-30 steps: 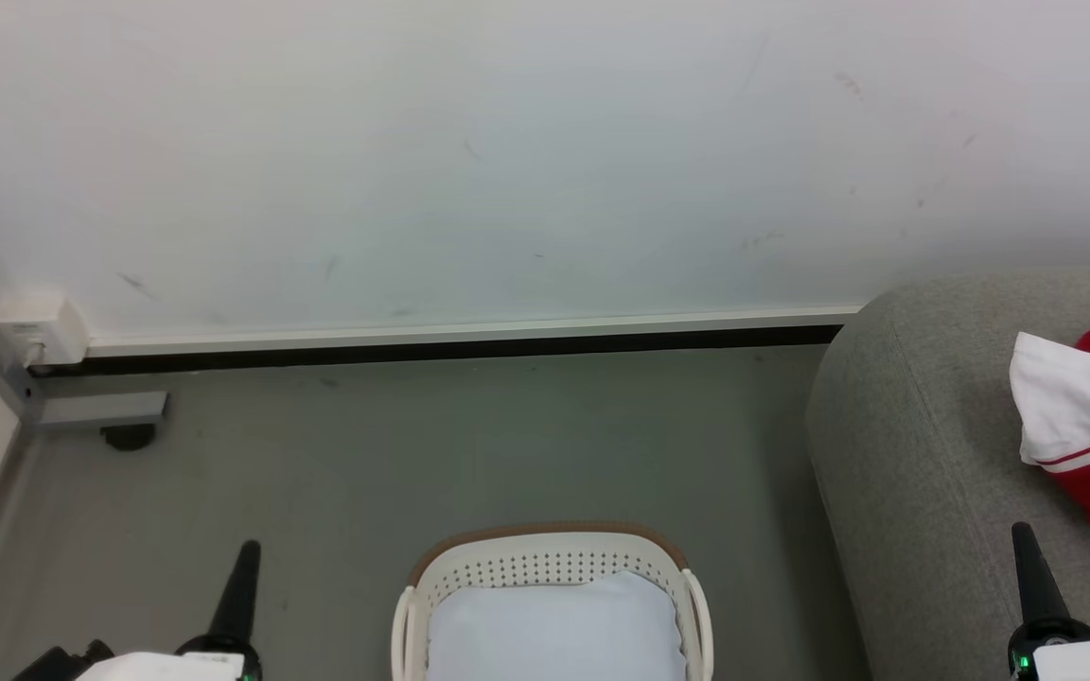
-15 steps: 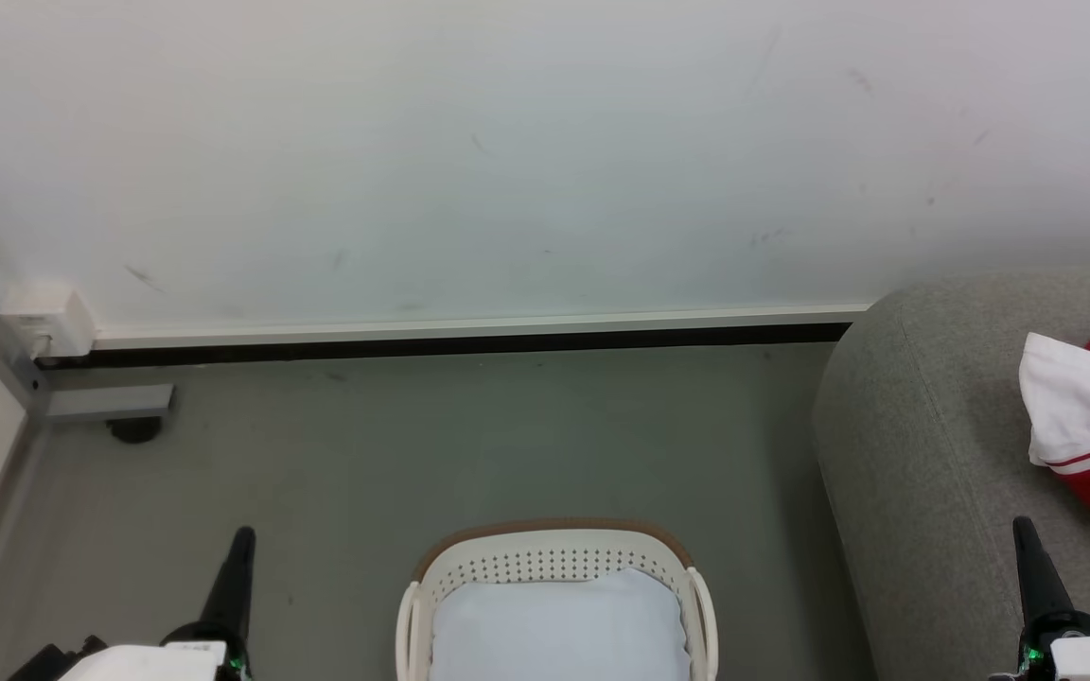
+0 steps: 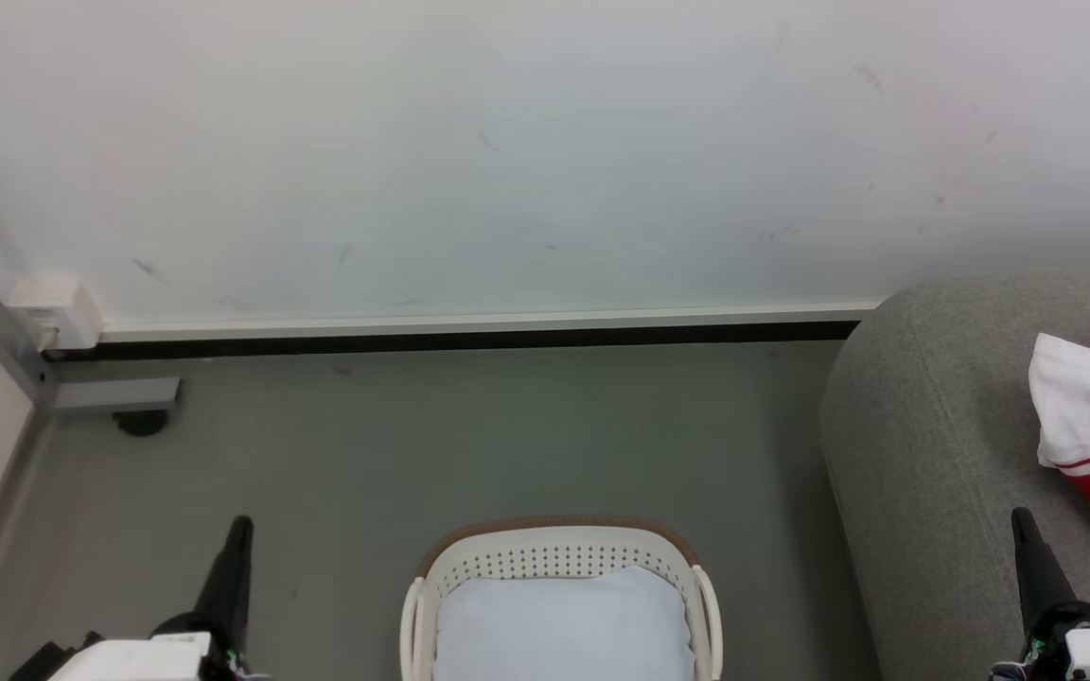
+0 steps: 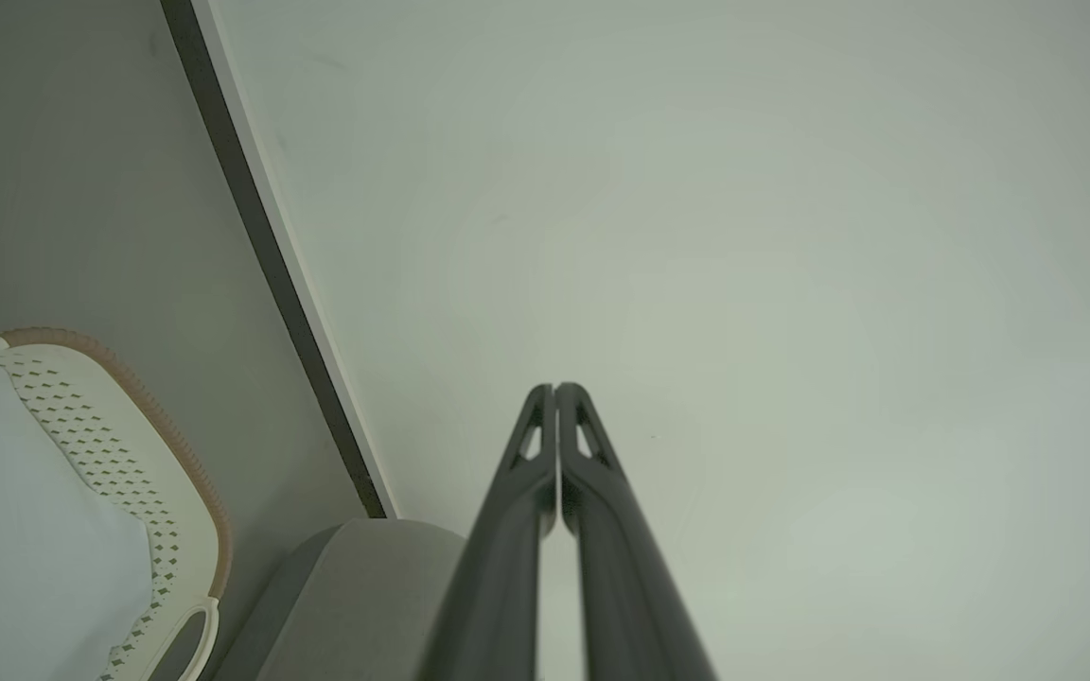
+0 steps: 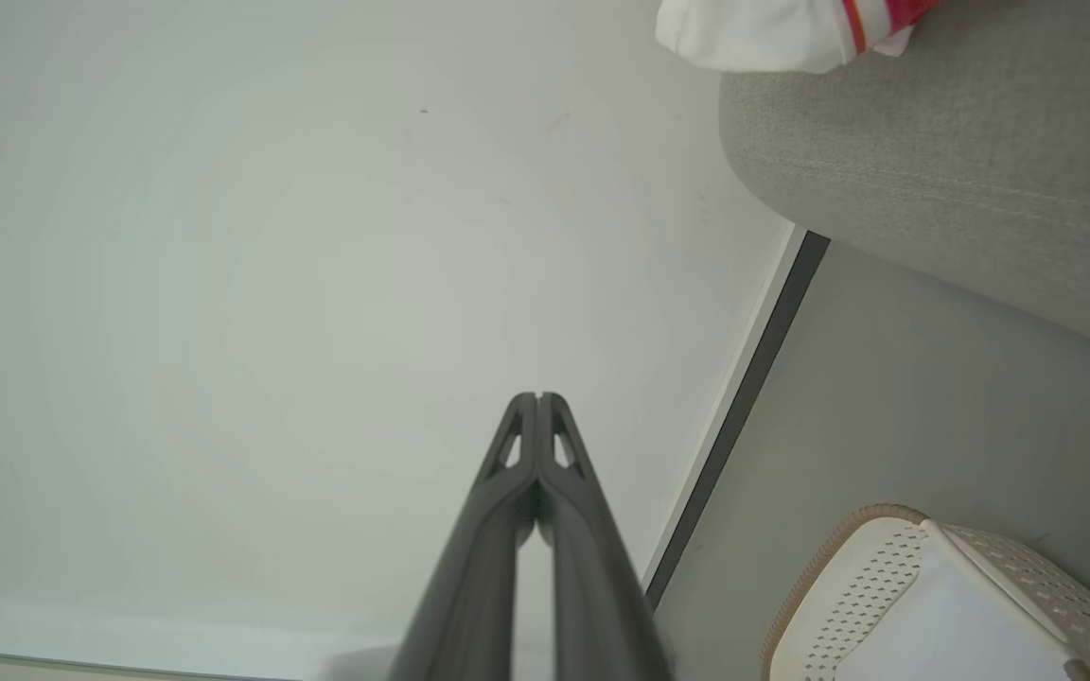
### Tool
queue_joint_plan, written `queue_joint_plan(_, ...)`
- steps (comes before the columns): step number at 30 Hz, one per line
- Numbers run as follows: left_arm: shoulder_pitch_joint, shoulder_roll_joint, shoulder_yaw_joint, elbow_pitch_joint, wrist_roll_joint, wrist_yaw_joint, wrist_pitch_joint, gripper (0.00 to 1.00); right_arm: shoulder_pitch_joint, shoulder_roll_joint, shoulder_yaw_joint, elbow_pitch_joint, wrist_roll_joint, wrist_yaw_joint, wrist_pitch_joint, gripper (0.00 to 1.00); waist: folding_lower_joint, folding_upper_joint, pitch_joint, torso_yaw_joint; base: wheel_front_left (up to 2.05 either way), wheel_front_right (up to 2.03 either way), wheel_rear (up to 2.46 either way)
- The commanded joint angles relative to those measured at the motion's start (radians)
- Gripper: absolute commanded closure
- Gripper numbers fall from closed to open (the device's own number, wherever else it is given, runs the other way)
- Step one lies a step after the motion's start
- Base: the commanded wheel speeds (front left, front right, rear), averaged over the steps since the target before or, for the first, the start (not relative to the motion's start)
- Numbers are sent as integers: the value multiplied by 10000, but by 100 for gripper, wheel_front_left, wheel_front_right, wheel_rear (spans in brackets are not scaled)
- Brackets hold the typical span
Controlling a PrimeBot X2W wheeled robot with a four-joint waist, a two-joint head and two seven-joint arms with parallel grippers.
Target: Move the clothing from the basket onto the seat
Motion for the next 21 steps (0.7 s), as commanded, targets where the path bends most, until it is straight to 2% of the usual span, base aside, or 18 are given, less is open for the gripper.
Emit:
queue_joint_plan(1,-148,9,82,0,-213,-64,68,100,-109,-89,-49,-68,276,-18,80,100,1,0,7,12,0,0,0)
queue_joint_plan(13,-260,-33,210,50,-967,-159,287,100,-179,-95,-80,-73,1094,-21,288,100,1,0,57,93,0,0,0)
queue_joint_plan(21,-257,-31,203,46,-941,-159,287,100,-175,-92,-78,-70,1047,-21,284,100,1,0,58,94,0,0,0)
